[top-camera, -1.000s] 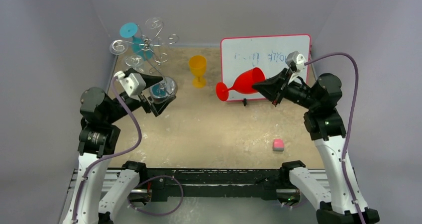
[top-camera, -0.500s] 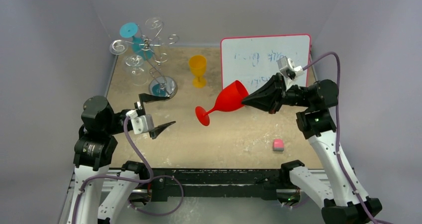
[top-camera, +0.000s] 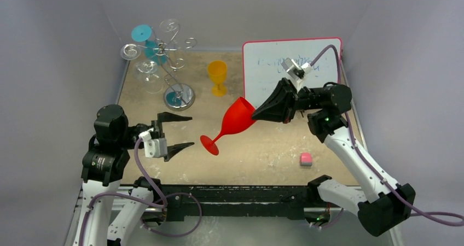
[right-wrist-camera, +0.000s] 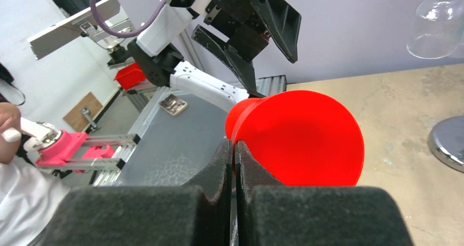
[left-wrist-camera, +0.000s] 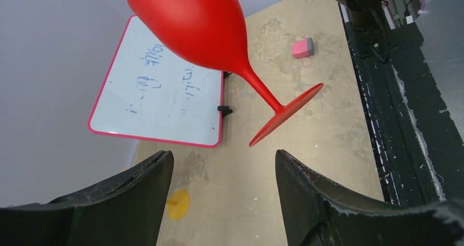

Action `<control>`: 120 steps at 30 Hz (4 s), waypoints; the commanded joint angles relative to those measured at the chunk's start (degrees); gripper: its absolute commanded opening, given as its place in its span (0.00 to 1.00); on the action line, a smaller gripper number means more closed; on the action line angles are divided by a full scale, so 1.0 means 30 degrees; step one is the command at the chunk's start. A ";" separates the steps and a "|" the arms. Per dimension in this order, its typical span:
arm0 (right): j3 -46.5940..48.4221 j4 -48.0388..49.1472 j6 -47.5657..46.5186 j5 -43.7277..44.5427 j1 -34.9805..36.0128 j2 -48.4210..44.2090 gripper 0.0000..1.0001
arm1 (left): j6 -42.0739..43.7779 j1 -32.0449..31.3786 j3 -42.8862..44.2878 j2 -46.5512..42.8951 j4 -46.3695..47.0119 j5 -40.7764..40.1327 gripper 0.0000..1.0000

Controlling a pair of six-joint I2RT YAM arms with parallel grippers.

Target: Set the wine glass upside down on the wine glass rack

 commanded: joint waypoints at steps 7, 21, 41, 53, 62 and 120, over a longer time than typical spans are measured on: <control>0.1545 0.3456 0.1466 0.1118 0.1249 0.1332 0.00 | 0.0496 -0.0064 -0.0395 -0.0073 0.0463 0.2556 0.61; 0.1867 0.6652 0.3404 0.1346 0.2251 0.2968 0.00 | -0.0492 -0.0064 -0.1030 -0.0335 0.1486 0.3290 0.41; 0.2110 0.7387 0.3569 0.2182 0.2787 0.3862 0.00 | -0.1360 -0.0386 -0.1172 -0.0684 0.1930 0.3291 0.29; 0.2423 0.7728 0.3798 0.2513 0.2918 0.4365 0.00 | -0.1585 -0.0505 -0.0978 -0.0591 0.1970 0.3291 0.23; 0.2570 0.8508 0.4434 0.2567 0.2929 0.4775 0.00 | -0.1773 -0.0647 -0.0670 -0.0238 0.1988 0.3291 0.17; 0.2616 -0.7361 -0.6237 1.3381 0.2901 -0.1121 1.00 | -2.9540 -0.0733 0.5926 0.4794 1.6015 -1.2802 0.00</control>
